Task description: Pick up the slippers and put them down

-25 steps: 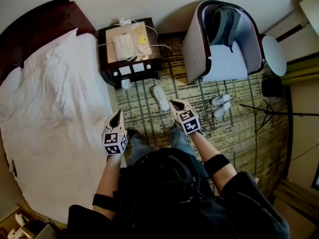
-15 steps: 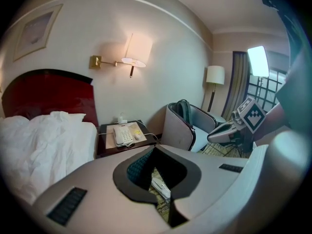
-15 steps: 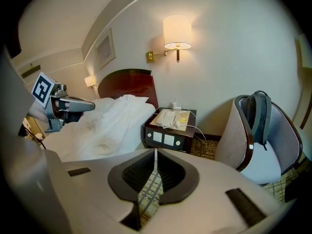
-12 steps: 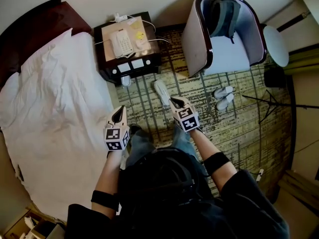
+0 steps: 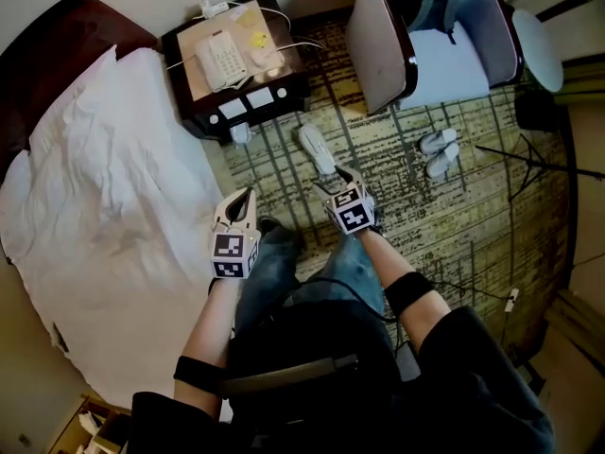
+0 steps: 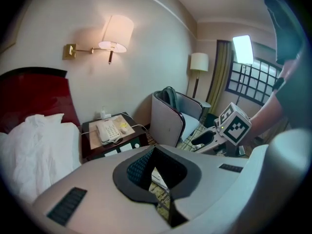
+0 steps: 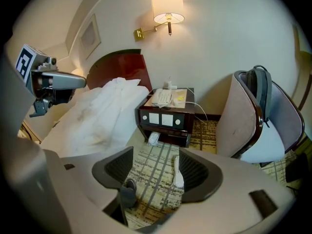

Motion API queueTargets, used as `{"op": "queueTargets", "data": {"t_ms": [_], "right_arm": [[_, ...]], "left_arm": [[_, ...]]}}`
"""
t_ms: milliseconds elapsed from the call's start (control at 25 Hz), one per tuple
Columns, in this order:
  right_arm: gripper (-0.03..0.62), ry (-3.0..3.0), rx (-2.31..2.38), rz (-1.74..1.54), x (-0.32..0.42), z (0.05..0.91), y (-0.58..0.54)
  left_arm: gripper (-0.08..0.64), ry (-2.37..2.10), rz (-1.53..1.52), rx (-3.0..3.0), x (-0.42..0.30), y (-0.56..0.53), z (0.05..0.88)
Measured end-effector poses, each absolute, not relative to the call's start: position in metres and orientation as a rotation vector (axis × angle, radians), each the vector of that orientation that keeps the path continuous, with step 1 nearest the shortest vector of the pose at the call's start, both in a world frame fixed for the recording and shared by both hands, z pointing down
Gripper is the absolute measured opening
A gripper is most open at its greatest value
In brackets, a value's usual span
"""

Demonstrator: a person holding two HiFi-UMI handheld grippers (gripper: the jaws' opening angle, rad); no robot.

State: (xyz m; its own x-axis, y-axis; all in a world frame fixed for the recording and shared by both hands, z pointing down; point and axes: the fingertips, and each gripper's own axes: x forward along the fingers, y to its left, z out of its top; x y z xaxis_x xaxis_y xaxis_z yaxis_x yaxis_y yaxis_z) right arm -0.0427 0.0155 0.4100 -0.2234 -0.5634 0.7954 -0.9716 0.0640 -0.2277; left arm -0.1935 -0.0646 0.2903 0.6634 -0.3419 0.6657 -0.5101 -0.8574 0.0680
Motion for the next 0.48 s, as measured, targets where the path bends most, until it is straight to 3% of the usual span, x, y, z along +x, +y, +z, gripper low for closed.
{"op": "queueTargets", "data": {"t_ms": [360,480], "right_arm": [[0.492,-1.668,1.500,1.131,-0.045,0.527,0.011],[0.522,-1.630,1.501,1.178,-0.035,0.578,0.001]], "left_arm": [[-0.009,-0.541,1.064,2.548,-0.171,-0.056,0.390],[-0.009,-0.561,1.058,2.525,-0.159,-0.063,0.440]]}}
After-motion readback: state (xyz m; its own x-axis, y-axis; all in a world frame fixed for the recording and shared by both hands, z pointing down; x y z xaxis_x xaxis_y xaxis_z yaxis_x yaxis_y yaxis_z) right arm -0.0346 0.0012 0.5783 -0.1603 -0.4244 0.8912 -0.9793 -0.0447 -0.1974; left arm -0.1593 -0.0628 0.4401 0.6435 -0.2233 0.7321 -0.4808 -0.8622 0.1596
